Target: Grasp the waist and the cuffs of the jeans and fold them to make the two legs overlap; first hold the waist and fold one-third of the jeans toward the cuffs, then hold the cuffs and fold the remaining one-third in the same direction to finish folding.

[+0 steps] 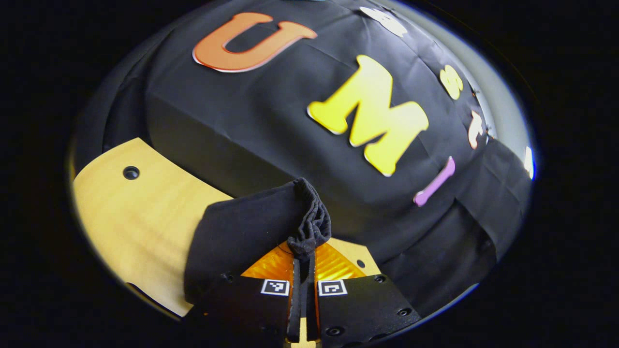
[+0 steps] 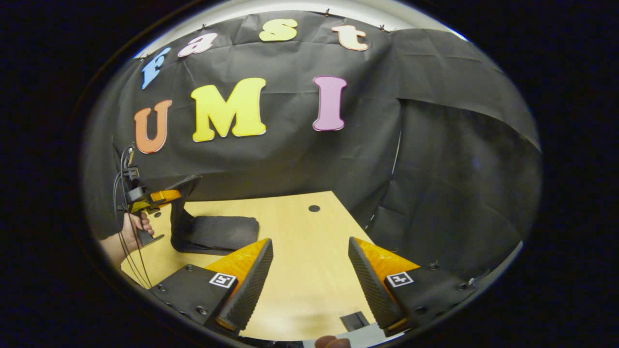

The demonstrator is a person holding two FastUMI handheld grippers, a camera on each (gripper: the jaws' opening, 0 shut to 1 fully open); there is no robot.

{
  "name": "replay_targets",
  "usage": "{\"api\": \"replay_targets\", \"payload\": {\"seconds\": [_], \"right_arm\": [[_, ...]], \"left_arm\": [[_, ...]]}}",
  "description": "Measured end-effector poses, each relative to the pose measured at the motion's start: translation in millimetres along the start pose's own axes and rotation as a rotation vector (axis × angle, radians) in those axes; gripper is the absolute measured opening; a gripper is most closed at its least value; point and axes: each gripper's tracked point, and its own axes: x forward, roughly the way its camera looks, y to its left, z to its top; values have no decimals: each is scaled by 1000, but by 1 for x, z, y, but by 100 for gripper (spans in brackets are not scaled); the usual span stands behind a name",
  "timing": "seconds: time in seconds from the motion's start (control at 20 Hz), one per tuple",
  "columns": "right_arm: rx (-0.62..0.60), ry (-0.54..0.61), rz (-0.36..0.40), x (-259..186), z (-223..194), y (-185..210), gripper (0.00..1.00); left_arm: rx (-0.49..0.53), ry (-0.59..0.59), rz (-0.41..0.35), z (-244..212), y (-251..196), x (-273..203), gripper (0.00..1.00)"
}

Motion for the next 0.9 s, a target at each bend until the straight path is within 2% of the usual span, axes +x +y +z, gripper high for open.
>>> {"api": "replay_targets", "payload": {"seconds": [0.1,0.15,0.5,0.65,0.7,0.8,0.85,0.9], "right_arm": [[10,-1,-26,-2,1,-14,94],[7,8,-35,-4,-2,-20,99],[-34,55,-49,4,-12,-45,94],[-33,61,-38,9,-14,-51,94],[-38,63,-39,10,-15,-52,96],[-69,54,-28,11,-15,-49,94],[-85,50,-22,12,-15,-46,96],[-93,48,-12,13,-15,-43,94]], "left_arm": [[54,35,7,-34,-11,18,8],[73,43,13,-49,-15,24,8],[170,145,50,-142,-33,65,8],[256,171,93,-168,-28,75,8],[269,177,110,-174,-24,77,8],[291,215,123,-186,-24,82,9],[317,223,143,-188,-21,81,1],[341,221,152,-188,-20,82,19]]}}
